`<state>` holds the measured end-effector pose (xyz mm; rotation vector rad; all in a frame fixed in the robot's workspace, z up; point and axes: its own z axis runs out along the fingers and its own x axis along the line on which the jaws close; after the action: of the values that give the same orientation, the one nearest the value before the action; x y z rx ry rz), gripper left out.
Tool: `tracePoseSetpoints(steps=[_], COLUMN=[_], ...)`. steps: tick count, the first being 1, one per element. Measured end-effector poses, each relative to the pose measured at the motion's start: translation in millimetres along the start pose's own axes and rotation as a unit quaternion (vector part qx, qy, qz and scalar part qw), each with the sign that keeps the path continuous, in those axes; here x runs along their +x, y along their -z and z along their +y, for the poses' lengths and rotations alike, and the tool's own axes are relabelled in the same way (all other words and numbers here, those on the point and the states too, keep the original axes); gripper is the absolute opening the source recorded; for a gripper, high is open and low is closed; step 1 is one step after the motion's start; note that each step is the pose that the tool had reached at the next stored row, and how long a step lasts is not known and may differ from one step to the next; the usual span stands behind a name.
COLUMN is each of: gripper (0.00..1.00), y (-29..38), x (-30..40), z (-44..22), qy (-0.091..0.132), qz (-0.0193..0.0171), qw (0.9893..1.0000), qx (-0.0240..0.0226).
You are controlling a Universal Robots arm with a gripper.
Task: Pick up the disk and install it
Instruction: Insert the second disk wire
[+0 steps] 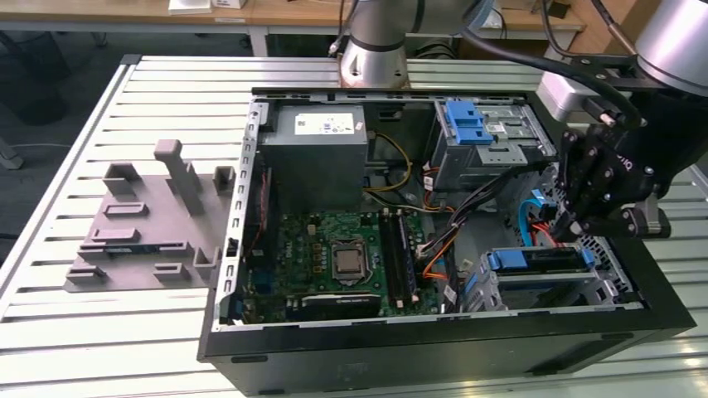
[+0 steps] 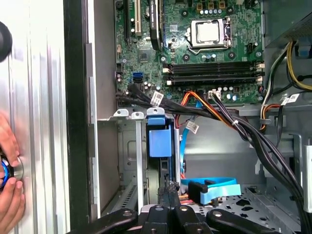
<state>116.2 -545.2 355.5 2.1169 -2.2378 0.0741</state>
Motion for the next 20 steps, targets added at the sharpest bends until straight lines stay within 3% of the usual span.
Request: tracePoseSetpoints(steps=[4,14,20], gripper=[0.11,0.11,0.11], y=[1.6,14.7,16.6], x=[0.2,1.3,1.1], z=[2.5,5.1,5.5], qy=[0.0,0.0,0.0], qz=[-0.0001,-0.0002,-0.0002], qw=[1.0,1.0,1.0], qx=[0.0005,0.001,0.001])
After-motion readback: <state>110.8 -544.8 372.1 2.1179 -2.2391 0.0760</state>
